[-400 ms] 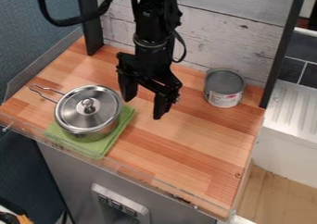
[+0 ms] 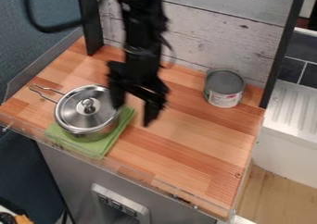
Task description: Take off the lid from the silver pot and put it on the lower right side of the table
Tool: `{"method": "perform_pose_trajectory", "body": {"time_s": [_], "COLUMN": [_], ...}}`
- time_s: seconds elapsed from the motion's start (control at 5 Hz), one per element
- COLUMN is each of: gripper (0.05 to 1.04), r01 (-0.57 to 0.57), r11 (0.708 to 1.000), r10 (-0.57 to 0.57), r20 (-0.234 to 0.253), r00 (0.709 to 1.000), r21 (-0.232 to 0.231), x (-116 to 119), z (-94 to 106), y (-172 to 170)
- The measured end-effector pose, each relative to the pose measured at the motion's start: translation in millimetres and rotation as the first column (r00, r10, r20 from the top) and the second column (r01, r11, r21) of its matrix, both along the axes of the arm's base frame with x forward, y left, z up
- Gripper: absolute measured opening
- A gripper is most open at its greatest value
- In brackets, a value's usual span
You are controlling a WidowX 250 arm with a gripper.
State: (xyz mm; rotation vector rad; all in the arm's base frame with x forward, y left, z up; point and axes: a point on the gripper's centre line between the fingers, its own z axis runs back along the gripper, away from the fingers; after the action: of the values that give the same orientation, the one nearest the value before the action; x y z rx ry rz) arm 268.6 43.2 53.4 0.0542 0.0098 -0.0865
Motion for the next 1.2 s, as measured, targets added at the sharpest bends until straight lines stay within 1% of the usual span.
{"method": "perform_pose_trajectory", "body": {"time_s": [0.2, 0.4, 0.6, 0.8, 1.0, 1.2], "gripper": [1.001, 1.001, 1.000, 1.000, 0.955, 0.683], "r01": [0.014, -0.029, -0.058, -0.078, -0.076, -0.071], "r11": [1.000, 0.999, 0.998, 0.996, 0.997, 0.997], "r10": [-0.013, 0.031, 0.061, 0.079, 0.077, 0.070], "r20": [0.118, 0.133, 0.105, 0.047, 0.025, 0.043], "r00": [0.993, 0.991, 0.993, 0.996, 0.997, 0.997], "r21": [-0.007, -0.019, -0.028, -0.032, -0.020, 0.009], "x": [-2.3, -12.8, -13.9, -11.9, -11.1, -9.1], "z": [35.1, 38.8, 20.4, -7.5, -22.5, -22.8], "y": [13.2, 39.8, 56.5, 68.7, 76.0, 80.7]}}
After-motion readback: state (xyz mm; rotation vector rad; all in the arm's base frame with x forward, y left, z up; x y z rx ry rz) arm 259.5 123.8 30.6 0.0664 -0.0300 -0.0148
